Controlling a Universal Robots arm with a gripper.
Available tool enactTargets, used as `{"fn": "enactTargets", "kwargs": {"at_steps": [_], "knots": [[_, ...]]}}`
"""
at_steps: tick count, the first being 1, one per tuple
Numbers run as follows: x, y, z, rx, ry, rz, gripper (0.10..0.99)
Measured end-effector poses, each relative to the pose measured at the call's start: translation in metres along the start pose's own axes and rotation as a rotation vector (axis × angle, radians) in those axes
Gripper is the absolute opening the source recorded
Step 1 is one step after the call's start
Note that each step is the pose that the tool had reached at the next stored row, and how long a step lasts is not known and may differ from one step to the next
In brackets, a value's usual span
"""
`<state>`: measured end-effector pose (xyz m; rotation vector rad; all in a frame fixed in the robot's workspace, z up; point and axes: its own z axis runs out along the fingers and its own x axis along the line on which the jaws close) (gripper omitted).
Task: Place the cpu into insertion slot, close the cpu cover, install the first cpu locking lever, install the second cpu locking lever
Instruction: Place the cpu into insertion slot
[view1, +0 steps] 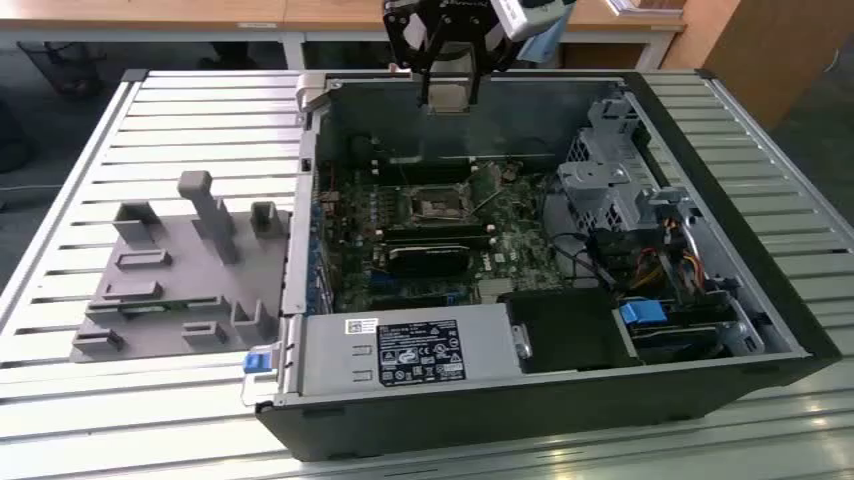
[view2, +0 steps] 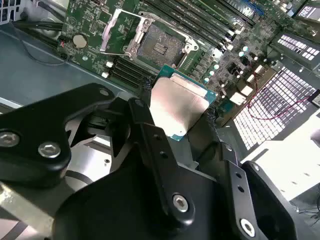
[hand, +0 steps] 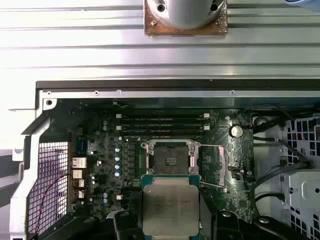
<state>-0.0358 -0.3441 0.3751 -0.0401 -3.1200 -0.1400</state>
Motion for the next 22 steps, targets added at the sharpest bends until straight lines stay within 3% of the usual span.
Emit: {"fn": "enactTargets", "kwargs": {"at_steps": [13, 22], "knots": [[0.0000, 0.0000, 0.0000, 0.000, -0.0007, 0.007, 0.541], [0.0000, 0.0004, 0.0005, 0.000, -0.0068, 0.074, 0.541]]}}
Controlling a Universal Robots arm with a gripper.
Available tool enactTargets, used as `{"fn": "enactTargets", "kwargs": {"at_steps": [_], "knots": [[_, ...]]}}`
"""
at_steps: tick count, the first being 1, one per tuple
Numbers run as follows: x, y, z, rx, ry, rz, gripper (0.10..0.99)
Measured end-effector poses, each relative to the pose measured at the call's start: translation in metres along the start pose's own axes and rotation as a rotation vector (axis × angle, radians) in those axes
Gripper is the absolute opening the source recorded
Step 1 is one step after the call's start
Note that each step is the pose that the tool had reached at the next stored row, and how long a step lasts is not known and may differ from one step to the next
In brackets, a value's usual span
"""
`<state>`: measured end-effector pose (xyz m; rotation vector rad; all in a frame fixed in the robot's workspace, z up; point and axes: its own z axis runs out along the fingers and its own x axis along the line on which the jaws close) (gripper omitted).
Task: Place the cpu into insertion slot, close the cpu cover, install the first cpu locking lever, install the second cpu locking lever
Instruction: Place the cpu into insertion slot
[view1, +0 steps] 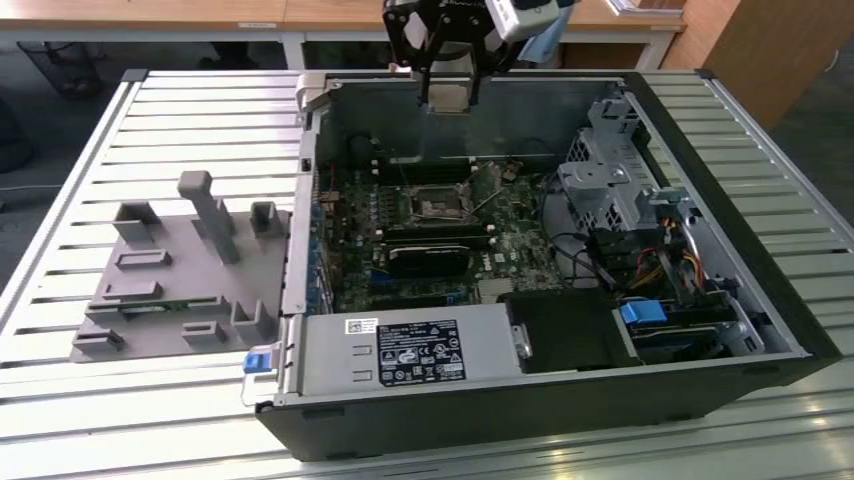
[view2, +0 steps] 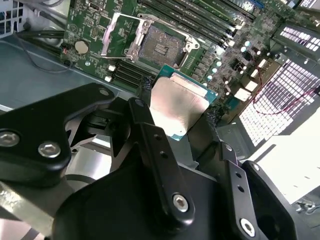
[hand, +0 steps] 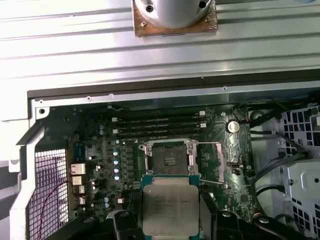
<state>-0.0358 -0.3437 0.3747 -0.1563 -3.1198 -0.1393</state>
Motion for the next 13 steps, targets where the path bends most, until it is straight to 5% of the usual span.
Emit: {"fn": "enactTargets", "kwargs": {"at_steps": [13], "knots": [[0.0002, 0.0024, 0.0011, 0.001, -0.0081, 0.088, 0.541]]}}
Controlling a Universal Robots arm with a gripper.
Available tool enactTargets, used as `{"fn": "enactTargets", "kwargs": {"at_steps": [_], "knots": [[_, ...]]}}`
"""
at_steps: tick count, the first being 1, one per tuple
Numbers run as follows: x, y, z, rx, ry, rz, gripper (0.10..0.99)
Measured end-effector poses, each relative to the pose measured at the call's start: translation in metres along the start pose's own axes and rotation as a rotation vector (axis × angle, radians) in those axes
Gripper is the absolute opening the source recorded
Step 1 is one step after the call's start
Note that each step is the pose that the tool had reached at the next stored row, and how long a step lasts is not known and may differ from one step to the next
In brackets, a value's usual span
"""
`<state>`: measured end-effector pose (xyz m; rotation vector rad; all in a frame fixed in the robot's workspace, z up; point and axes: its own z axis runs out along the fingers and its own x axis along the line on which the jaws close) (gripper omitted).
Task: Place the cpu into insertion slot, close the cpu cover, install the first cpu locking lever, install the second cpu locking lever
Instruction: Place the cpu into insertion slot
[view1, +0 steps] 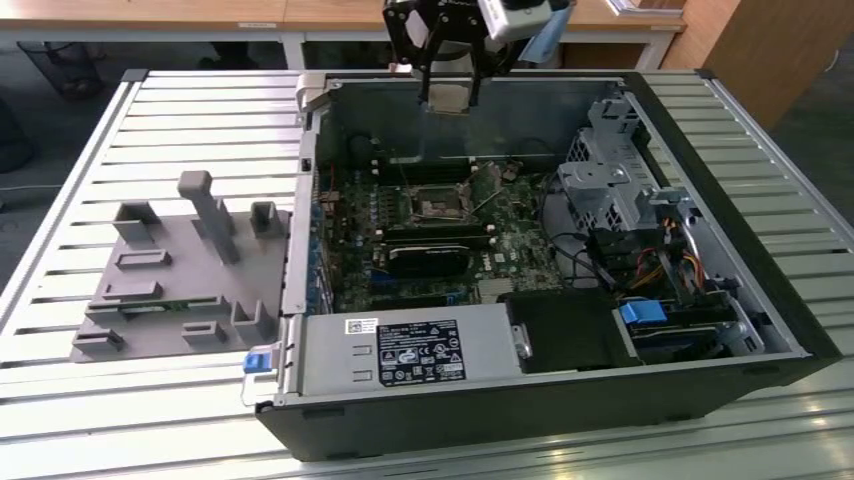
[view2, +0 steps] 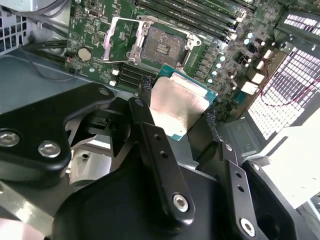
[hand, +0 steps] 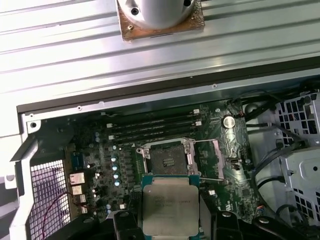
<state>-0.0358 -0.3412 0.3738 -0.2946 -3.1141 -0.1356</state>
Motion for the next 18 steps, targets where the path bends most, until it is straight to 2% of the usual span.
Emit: {"fn": "enactTargets", "kwargs": {"at_steps": [18], "knots": [[0.0004, 0.0022, 0.0009, 0.014, -0.0156, 0.145, 0.541]]}}
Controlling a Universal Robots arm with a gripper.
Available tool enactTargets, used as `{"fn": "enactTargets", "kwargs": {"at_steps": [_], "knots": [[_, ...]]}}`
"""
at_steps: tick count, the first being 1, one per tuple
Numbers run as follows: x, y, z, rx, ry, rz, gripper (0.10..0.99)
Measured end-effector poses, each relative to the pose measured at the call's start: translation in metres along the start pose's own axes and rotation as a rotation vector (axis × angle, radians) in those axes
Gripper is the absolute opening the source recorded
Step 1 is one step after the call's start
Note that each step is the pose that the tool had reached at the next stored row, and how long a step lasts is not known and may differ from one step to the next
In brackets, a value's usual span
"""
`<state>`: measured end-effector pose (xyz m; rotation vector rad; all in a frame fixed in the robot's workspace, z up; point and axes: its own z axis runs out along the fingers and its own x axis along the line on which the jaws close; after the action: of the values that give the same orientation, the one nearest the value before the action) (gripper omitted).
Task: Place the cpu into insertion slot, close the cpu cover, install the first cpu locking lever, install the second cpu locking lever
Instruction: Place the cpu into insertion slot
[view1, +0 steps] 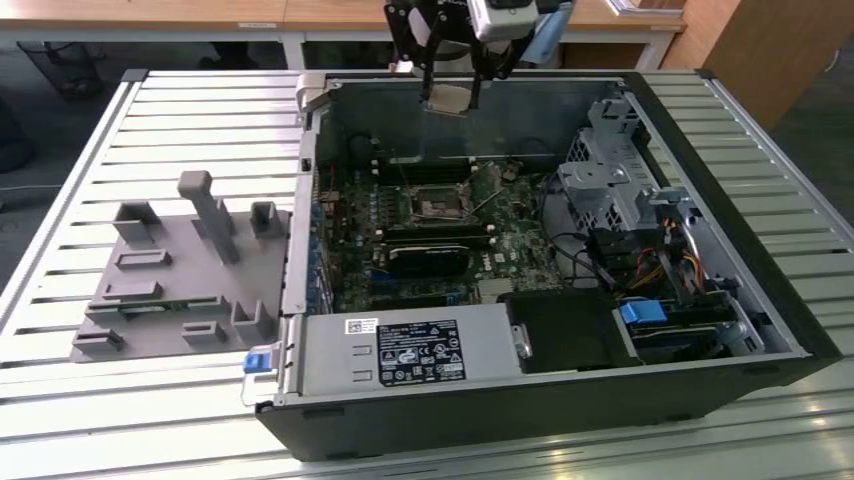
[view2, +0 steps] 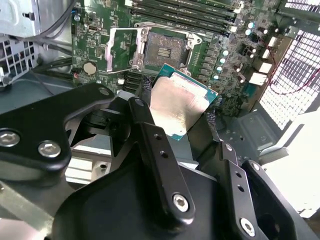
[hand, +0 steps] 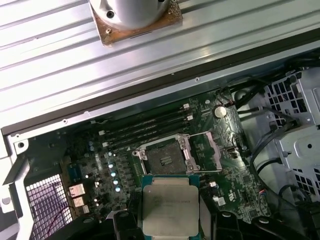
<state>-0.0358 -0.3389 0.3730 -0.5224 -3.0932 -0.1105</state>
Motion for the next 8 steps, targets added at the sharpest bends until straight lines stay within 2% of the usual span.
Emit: {"fn": "enactTargets", "kwargs": {"at_steps": [8], "knots": [[0.0007, 0.0020, 0.0005, 0.008, -0.0070, 0.057, 0.541]]}}
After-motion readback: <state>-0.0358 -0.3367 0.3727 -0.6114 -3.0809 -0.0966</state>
